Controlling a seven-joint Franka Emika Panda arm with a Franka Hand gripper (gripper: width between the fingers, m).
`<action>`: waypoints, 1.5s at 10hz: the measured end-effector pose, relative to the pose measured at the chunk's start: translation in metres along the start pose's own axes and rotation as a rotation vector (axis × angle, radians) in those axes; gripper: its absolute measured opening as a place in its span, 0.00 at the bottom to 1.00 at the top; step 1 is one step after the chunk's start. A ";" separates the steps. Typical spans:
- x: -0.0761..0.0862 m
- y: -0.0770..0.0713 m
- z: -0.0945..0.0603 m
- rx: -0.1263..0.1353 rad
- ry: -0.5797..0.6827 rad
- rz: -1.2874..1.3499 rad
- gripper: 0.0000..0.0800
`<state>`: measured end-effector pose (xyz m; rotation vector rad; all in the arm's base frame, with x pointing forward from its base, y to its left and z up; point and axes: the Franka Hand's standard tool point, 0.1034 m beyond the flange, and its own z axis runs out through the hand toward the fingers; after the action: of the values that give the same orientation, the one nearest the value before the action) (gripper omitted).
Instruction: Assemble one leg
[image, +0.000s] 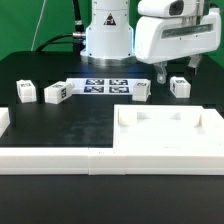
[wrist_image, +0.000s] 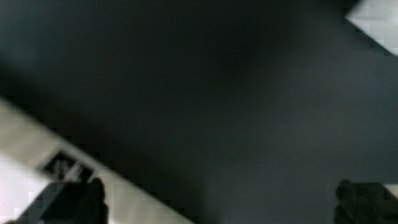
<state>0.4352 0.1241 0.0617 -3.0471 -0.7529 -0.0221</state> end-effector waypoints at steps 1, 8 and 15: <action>-0.003 -0.007 0.002 0.002 -0.003 0.052 0.81; -0.015 -0.021 0.006 0.032 -0.071 0.282 0.81; -0.047 -0.048 0.019 0.113 -0.653 0.289 0.81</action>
Offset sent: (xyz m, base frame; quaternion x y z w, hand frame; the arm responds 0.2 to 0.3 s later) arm 0.0000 0.0000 0.0000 0.0000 0.0000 0.2377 0.9713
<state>0.3716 0.1444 0.0424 -3.0062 -0.2796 1.0094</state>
